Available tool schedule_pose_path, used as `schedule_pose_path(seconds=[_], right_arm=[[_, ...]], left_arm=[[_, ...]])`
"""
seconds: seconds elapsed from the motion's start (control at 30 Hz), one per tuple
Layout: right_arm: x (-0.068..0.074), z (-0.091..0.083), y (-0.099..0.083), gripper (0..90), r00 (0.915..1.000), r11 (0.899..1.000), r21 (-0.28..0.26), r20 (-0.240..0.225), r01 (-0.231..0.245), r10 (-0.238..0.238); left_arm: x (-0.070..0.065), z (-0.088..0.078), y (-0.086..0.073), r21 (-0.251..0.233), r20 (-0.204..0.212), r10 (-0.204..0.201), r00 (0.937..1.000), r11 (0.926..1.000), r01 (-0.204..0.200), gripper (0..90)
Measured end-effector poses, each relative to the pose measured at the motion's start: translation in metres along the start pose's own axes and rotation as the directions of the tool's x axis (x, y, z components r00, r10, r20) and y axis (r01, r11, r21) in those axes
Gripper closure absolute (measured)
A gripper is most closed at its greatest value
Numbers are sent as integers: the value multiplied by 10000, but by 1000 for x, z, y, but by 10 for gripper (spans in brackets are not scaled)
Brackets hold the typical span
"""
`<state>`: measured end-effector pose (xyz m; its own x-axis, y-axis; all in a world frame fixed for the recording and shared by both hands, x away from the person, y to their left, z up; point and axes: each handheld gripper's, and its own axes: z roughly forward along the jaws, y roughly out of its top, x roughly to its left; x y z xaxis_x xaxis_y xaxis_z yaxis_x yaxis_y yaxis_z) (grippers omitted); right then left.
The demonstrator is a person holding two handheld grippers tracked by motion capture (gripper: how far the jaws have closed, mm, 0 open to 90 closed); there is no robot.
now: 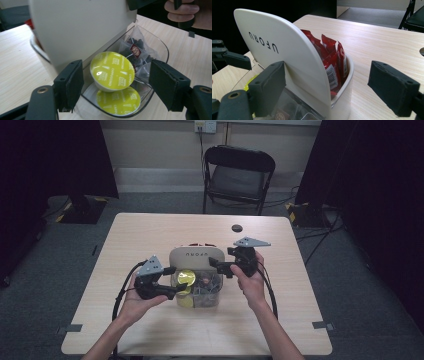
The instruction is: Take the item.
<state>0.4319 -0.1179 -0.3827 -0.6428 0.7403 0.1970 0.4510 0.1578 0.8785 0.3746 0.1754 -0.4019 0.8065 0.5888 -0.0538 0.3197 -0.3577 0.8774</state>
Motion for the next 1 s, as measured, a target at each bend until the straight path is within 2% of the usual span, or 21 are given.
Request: schedule_pose_path(seconds=[0.13,0.3,0.43,0.67,0.77,0.83,1.0], right_arm=[[0,0,0,137,10000,10000,5,-17,-10,10],[-1,0,0,136,10000,10000,6,-45,-14,14],[0,0,0,137,10000,10000,26,-41,-16,16],[-1,1,-1,137,9999,10000,26,-86,-82,82],[-1,0,-1,137,10000,10000,25,-72,-61,61],[-1,0,-1,137,9999,10000,26,-83,-65,65],[-1,2,-1,133,9999,10000,44,-107,-57,58]], left_arm=[[2,6,-2,38,11,-162,9999,9999,162,290],[2,11,-1,202,-25,-62,10000,9998,63,308],[2,16,-2,288,164,38,9999,9996,-43,309],[-1,23,-3,239,267,-176,9995,9996,170,314],[-1,24,-4,344,182,-49,9998,9994,42,313],[-2,25,-4,329,234,-110,9997,9994,102,313],[-3,29,-5,482,323,59,9995,9988,-74,311]])
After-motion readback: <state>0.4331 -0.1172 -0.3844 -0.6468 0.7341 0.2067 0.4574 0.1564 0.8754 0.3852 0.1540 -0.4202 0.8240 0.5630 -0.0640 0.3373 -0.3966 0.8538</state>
